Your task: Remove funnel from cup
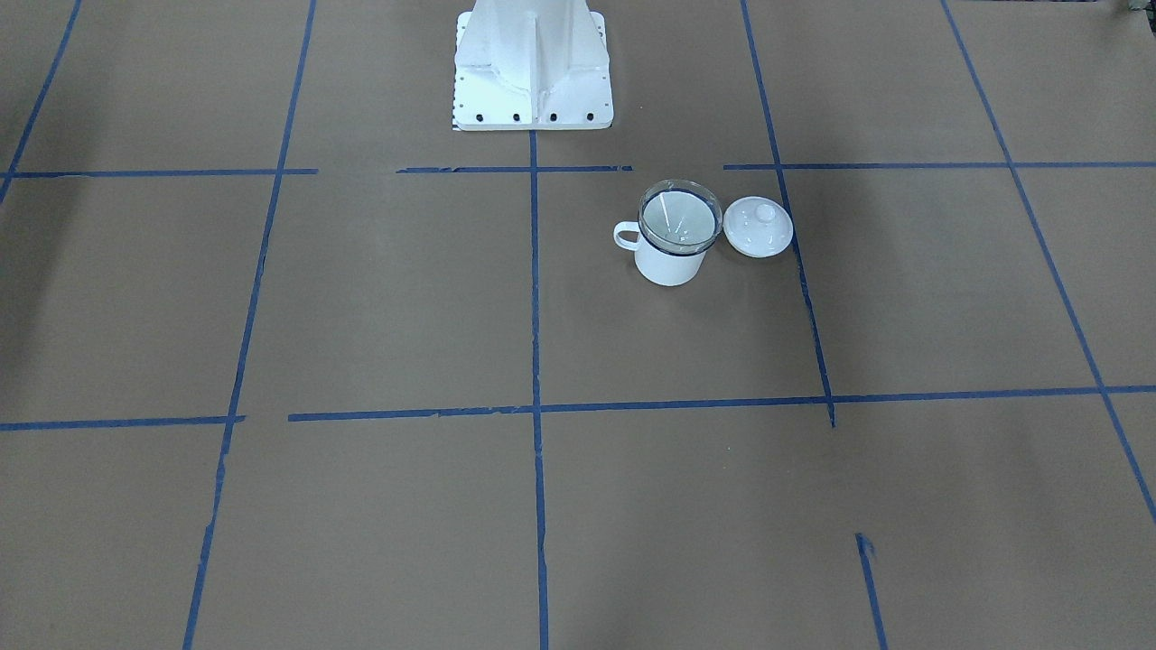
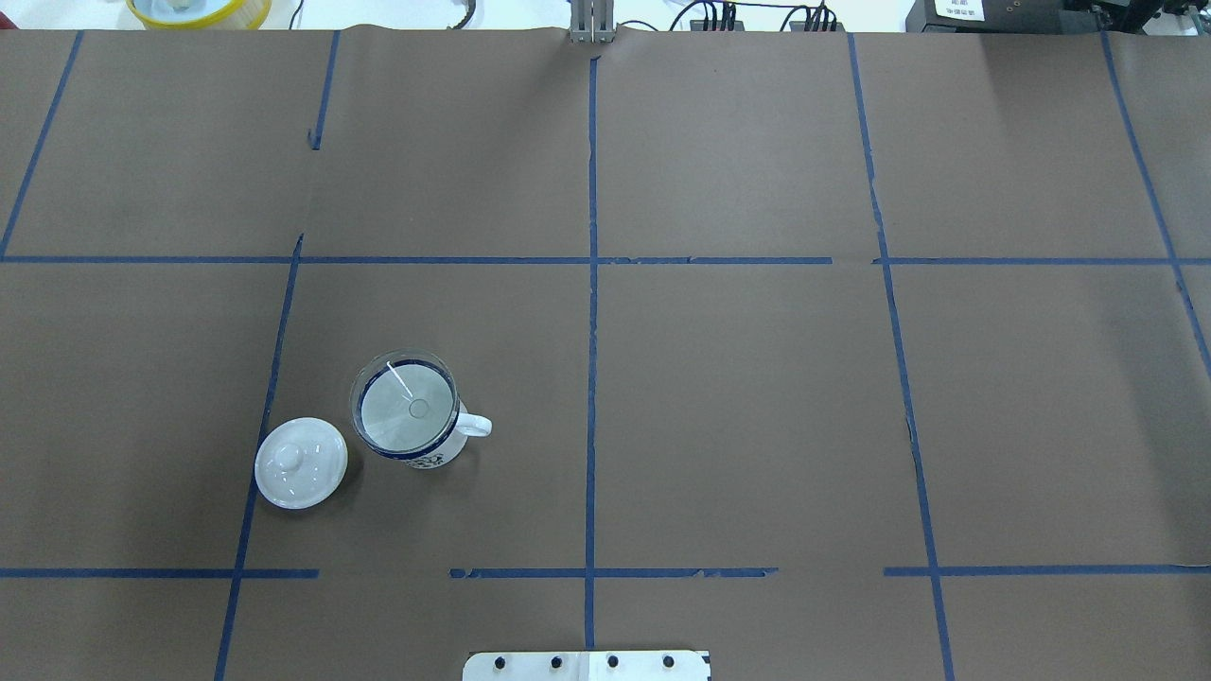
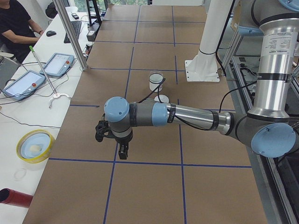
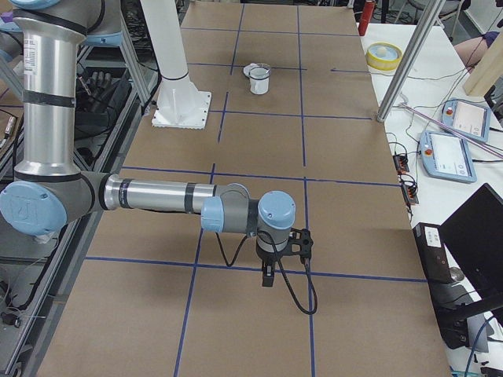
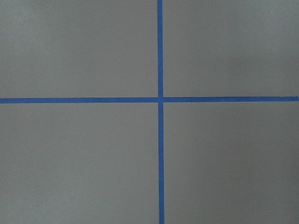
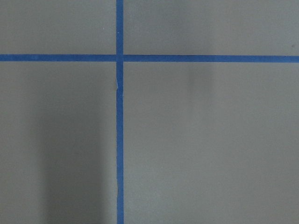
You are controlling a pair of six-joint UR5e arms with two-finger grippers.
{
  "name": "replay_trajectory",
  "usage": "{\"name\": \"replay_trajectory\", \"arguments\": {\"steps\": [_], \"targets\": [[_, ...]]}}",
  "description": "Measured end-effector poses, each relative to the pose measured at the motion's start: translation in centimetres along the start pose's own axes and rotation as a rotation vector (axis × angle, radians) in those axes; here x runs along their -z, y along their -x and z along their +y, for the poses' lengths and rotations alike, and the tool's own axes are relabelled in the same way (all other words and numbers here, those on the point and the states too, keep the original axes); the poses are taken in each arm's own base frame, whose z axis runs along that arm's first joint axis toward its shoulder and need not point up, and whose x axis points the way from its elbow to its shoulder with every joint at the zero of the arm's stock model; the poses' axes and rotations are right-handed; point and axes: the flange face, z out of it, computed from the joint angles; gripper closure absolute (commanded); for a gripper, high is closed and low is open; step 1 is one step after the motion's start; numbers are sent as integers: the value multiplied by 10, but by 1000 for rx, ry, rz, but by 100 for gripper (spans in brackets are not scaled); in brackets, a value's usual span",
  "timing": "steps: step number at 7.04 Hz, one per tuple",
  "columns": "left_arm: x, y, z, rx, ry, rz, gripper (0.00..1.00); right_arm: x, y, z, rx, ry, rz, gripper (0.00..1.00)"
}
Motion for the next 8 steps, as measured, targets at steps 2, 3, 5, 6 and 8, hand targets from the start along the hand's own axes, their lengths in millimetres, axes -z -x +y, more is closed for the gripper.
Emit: {"name": "replay_trajectory", "arguments": {"steps": [2,3,5,6,8], "targets": [[1,-1,0,-1,-2,0,0,0,0,0,0,0,0,0],[2,-2,0,0,-4,-1,0,0,0,0,0,0,0,0],[5,-5,-1,-5,-14,0,0,0,0,0,0,0,0,0],[5,-4,2,-9,-18,1,0,0,0,0,0,0,0,0],[5,-12,2,-49,-49,1,0,0,0,0,0,0,0,0]]}}
